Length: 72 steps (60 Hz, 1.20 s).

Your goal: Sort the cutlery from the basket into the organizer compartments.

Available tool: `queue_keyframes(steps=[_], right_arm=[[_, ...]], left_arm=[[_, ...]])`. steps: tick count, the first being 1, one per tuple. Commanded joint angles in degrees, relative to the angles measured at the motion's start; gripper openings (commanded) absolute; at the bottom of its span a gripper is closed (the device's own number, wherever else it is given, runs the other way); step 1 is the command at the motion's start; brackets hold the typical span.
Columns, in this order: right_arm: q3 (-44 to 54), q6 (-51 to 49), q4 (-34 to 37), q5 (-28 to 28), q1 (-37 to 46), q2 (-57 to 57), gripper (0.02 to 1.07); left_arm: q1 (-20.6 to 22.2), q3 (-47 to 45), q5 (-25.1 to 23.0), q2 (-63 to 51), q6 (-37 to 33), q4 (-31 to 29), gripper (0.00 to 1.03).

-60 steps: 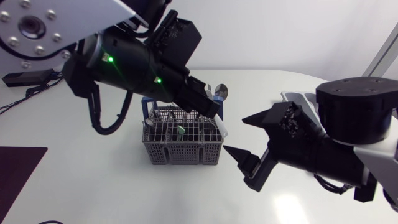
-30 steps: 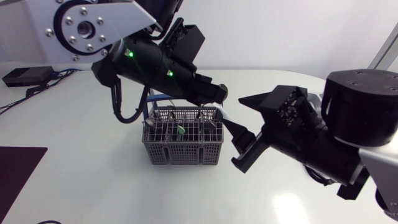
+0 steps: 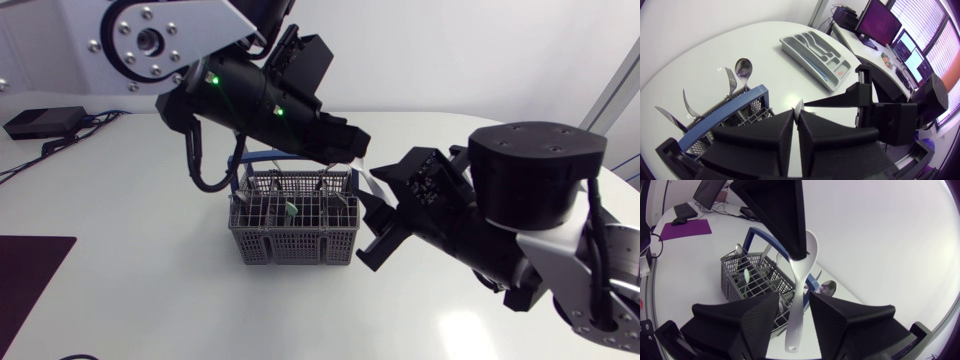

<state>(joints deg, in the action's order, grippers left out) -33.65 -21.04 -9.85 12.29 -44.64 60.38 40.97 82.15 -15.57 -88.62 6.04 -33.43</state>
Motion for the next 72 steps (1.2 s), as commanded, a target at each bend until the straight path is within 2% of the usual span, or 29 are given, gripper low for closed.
queue_keyframes(steps=[1,7,14,18,36,39,45,49,51,55,58,63,72], right_arm=[[-0.3,-0.8,-1.5,1.1,-0.6,0.8,0.35],[-0.5,-0.9,-1.8,1.3,-0.6,0.8,0.26],[-0.6,-0.9,-2.1,1.9,-0.8,0.8,0.26],[-0.9,-1.0,-2.0,1.9,-0.9,1.0,0.2],[-1.5,-1.0,-1.2,1.9,-1.2,1.8,0.13],[-1.4,-1.0,-1.1,1.9,-1.3,1.8,0.12],[-1.3,-0.9,-0.7,1.5,-1.3,1.7,0.12],[-1.0,-1.0,-0.3,0.8,-1.3,1.4,0.11],[-0.9,-0.9,0.1,0.4,-1.3,1.2,0.11],[-0.5,-1.0,0.9,-0.1,-1.1,0.6,0.11],[-0.2,-1.0,1.4,-0.3,-1.1,0.1,0.11],[0.3,-1.0,3.1,-1.7,-0.7,-1.2,0.11],[2.4,-1.7,6.3,-5.2,1.5,-4.5,0.11]], left_arm=[[-0.2,1.8,-0.6,-1.0,1.4,0.2,0.08],[-0.3,1.6,-0.6,-1.1,1.4,0.2,0.08],[-0.3,1.5,-1.0,-1.5,1.4,0.1,0.08],[-0.3,1.4,-1.0,-1.5,1.4,0.1,0.08],[-0.1,1.3,-1.1,-1.6,1.7,0.1,0.09],[0.0,1.3,-1.1,-1.6,1.7,0.1,0.16],[0.1,1.3,-1.1,-1.6,1.7,0.2,0.36],[-0.2,1.6,-1.1,-1.6,1.8,0.2,0.58],[-0.3,1.7,-1.1,-1.5,1.9,0.2,0.62],[-0.8,2.0,-1.2,-1.4,2.1,0.2,0.63],[-1.0,2.0,-1.6,-1.2,2.1,0.2,0.72],[-1.7,2.4,-1.6,-0.3,2.0,0.3,0.82],[-5.1,3.5,-1.6,2.6,1.8,1.1,0.86]])
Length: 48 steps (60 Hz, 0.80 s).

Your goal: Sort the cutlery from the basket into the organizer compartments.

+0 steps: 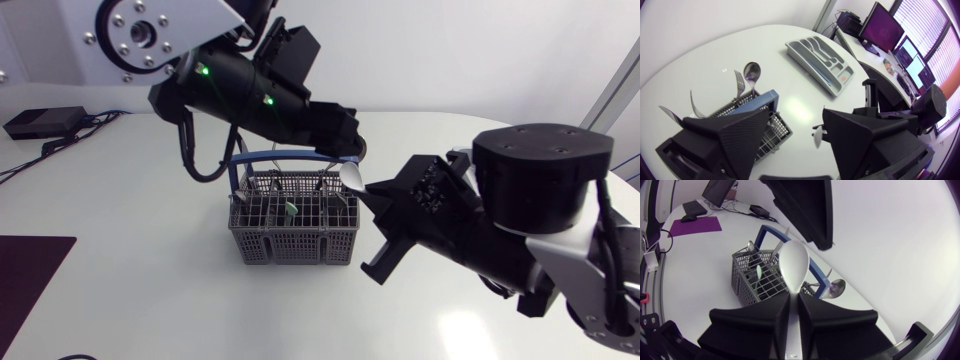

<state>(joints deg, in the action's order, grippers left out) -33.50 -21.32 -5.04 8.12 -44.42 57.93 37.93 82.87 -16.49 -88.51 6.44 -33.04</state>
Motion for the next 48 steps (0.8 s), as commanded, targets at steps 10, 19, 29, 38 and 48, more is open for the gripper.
queue_keyframes(steps=[10,19,29,38,48], right_arm=[[5.0,-3.6,7.6,-8.9,8.3,-8.2,0.11],[6.2,-7.1,13.6,-17.2,16.7,-13.1,0.11],[6.6,-13.8,19.1,-27.5,29.0,-16.1,0.11],[6.7,-25.5,24.6,-38.9,43.5,-14.9,0.12],[3.6,-41.3,31.9,-48.4,58.0,-7.6,0.12]], left_arm=[[-8.2,4.7,-0.9,5.5,-4.5,0.4,0.89],[-10.0,2.7,-1.3,7.0,-16.5,0.3,0.89],[-7.3,-5.4,-1.3,10.2,-32.8,1.7,0.89],[-3.7,-11.3,2.7,11.0,-45.2,3.8,0.89],[-1.4,-14.6,8.7,11.0,-52.8,5.3,0.89]])
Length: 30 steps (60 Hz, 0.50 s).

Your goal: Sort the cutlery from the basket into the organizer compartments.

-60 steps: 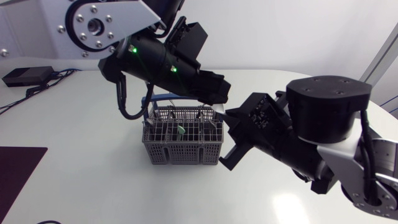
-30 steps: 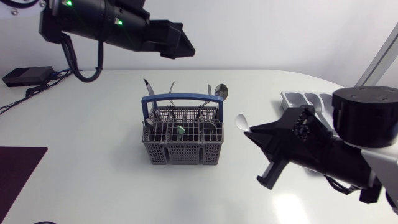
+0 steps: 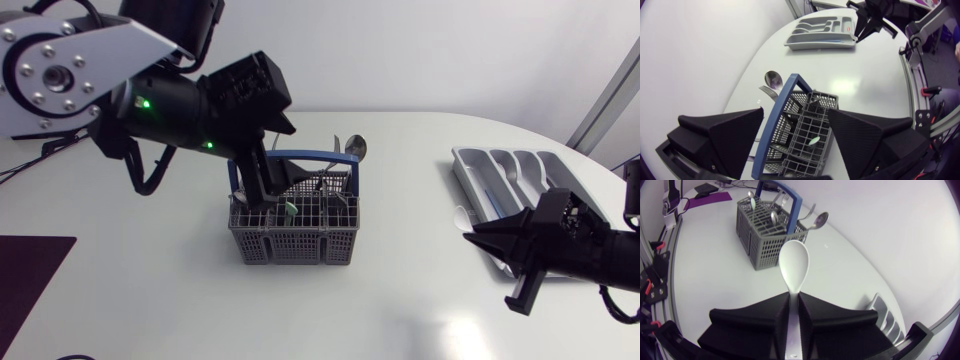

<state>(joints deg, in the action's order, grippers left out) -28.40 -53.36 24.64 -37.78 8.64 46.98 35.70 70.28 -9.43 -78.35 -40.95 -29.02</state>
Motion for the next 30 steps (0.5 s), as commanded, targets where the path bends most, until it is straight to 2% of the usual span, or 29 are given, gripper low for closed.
queue_keyframes(steps=[1,11,30], right_arm=[[-1.8,-11.1,2.8,-2.8,6.2,4.5,0.12],[-6.1,-27.8,9.3,-5.3,16.4,14.5,0.12],[-21.0,-52.3,21.2,-4.6,30.8,32.8,0.12]], left_arm=[[1.0,-2.2,1.9,0.7,-5.7,1.2,0.89],[1.4,-5.9,2.0,2.8,-14.3,2.6,0.93],[0.8,-7.4,2.0,2.3,-21.6,2.6,0.93]])
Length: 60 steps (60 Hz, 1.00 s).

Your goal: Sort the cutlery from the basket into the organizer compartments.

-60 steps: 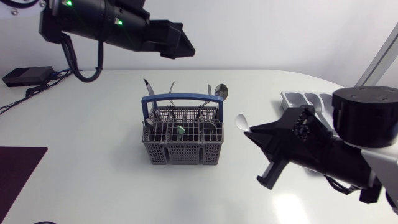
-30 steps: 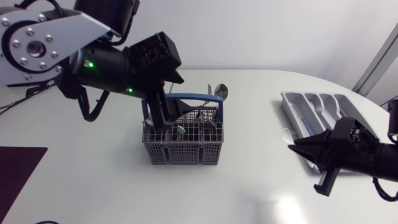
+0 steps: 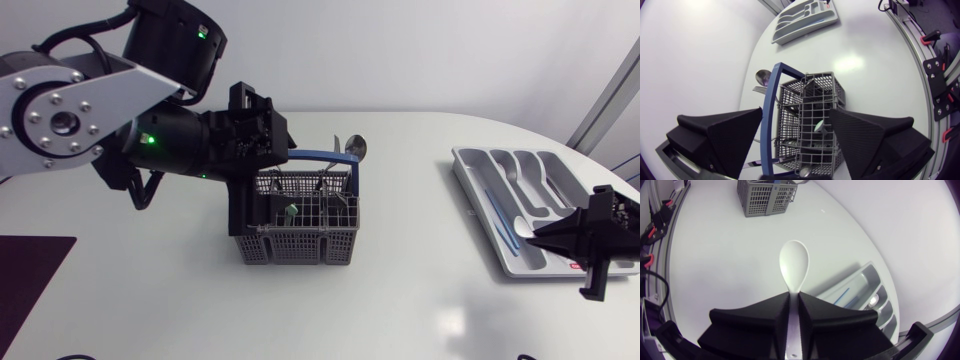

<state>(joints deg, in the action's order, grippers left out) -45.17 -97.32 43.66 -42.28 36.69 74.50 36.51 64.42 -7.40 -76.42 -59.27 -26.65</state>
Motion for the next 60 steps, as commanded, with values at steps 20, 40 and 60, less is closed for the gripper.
queue_keyframes(steps=[20,40,60], right_arm=[[-17.9,-21.8,3.0,6.7,10.4,22.7,0.12],[-21.4,-25.6,-8.7,15.6,12.8,33.8,0.12],[-19.6,-25.8,-12.5,19.0,13.1,35.3,0.48]], left_arm=[[0.6,-1.0,1.8,-2.0,-11.6,-2.4,0.92],[2.6,0.1,6.0,-5.1,-15.2,-2.4,0.92],[4.2,-0.2,9.0,-5.8,-17.6,-2.4,0.92]])
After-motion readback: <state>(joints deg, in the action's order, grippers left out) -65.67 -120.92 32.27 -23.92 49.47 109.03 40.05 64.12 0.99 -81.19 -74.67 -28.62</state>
